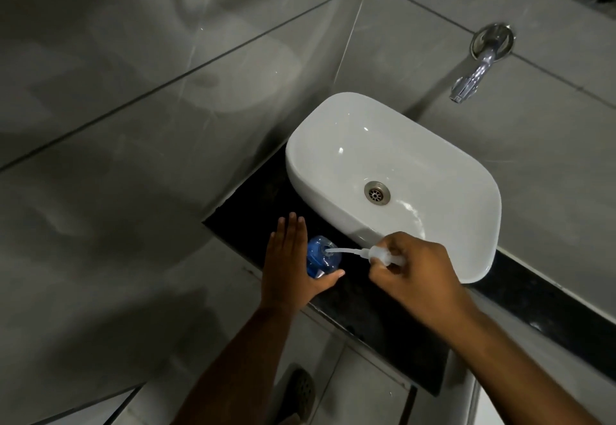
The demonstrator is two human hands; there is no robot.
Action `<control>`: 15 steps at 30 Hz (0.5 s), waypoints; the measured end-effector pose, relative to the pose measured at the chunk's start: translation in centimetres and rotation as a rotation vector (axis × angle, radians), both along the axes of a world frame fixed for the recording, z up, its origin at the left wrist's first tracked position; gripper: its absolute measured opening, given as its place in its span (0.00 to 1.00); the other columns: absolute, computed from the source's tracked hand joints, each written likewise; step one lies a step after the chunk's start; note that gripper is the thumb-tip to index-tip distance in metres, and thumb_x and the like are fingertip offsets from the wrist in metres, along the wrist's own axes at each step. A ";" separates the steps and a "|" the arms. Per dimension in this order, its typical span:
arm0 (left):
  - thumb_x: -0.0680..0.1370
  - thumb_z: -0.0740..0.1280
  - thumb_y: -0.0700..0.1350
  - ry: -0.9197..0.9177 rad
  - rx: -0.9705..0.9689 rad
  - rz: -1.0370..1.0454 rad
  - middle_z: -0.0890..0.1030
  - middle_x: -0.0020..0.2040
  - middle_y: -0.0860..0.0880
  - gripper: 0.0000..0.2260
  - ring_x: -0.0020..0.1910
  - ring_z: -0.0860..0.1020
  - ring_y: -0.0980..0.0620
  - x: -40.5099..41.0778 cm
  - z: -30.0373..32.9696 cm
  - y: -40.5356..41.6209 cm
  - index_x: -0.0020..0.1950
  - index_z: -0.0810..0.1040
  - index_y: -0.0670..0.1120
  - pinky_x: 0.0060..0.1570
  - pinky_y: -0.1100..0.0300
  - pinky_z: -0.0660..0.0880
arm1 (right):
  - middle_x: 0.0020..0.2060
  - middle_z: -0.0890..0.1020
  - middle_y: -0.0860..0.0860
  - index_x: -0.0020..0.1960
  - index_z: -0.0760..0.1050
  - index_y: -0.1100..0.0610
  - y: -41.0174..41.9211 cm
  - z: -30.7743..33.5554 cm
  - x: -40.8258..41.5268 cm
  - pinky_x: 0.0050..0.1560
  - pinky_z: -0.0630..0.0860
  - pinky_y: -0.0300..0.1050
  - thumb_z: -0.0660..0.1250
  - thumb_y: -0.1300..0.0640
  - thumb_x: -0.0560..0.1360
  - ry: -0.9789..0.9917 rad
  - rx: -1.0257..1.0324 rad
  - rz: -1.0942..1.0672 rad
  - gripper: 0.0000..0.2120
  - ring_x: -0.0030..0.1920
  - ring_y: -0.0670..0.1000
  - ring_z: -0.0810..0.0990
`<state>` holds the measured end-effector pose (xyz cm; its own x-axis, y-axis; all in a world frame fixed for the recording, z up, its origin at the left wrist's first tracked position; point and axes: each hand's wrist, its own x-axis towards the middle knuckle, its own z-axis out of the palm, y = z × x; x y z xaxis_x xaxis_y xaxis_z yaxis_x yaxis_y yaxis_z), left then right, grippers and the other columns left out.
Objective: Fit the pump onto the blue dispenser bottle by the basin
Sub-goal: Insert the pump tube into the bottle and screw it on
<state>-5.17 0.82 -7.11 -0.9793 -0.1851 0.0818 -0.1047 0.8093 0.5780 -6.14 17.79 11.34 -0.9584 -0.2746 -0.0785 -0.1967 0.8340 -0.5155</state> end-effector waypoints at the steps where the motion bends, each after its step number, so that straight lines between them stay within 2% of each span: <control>1: 0.62 0.63 0.76 0.003 -0.001 0.001 0.56 0.77 0.41 0.55 0.77 0.51 0.45 0.1 0.0 0.0 0.77 0.50 0.43 0.73 0.46 0.54 | 0.35 0.84 0.48 0.46 0.80 0.55 -0.4 0.0 -0.2 0.40 0.81 0.48 0.71 0.54 0.72 -0.001 0.041 0.034 0.05 0.36 0.48 0.82; 4: 0.62 0.63 0.74 0.023 0.022 -0.013 0.58 0.77 0.40 0.54 0.76 0.52 0.43 0.6 -0.1 0.1 0.76 0.52 0.41 0.73 0.44 0.56 | 0.33 0.82 0.51 0.43 0.79 0.57 -2.3 -0.1 -1.2 0.36 0.79 0.51 0.67 0.52 0.72 0.028 0.177 0.166 0.08 0.34 0.51 0.80; 6: 0.62 0.64 0.72 0.038 0.027 -0.022 0.58 0.76 0.39 0.53 0.76 0.53 0.42 1.0 0.0 0.0 0.76 0.53 0.40 0.72 0.42 0.58 | 0.31 0.78 0.49 0.39 0.76 0.58 -3.9 -0.9 -2.0 0.31 0.73 0.45 0.67 0.53 0.71 0.019 0.214 0.246 0.07 0.33 0.51 0.77; 10: 0.62 0.62 0.72 0.041 0.024 0.034 0.60 0.76 0.38 0.53 0.75 0.55 0.41 1.1 0.3 -0.4 0.76 0.54 0.40 0.71 0.42 0.57 | 0.31 0.74 0.51 0.37 0.74 0.59 -6.0 -2.5 -3.7 0.27 0.61 0.40 0.68 0.55 0.70 -0.027 0.278 0.394 0.08 0.33 0.52 0.73; 13: 0.62 0.61 0.73 0.023 0.037 0.021 0.59 0.76 0.39 0.53 0.76 0.53 0.43 0.8 0.1 -0.3 0.76 0.52 0.41 0.71 0.44 0.55 | 0.31 0.73 0.51 0.37 0.74 0.58 -6.2 -3.6 -4.3 0.28 0.61 0.40 0.68 0.55 0.70 -0.056 0.303 0.406 0.08 0.33 0.52 0.73; 15: 0.62 0.61 0.73 0.004 0.024 0.020 0.58 0.77 0.40 0.54 0.76 0.52 0.44 0.8 -0.1 0.0 0.76 0.50 0.42 0.72 0.45 0.54 | 0.35 0.76 0.51 0.40 0.76 0.58 -5.7 -4.3 -4.5 0.32 0.66 0.41 0.69 0.54 0.71 -0.074 0.300 0.409 0.07 0.36 0.53 0.77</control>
<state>-4.41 0.79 -7.21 -0.9750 -0.2069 0.0812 -0.1184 0.7928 0.5979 -10.68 12.04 7.07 -0.7663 -0.5807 -0.2749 -0.5096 0.8100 -0.2902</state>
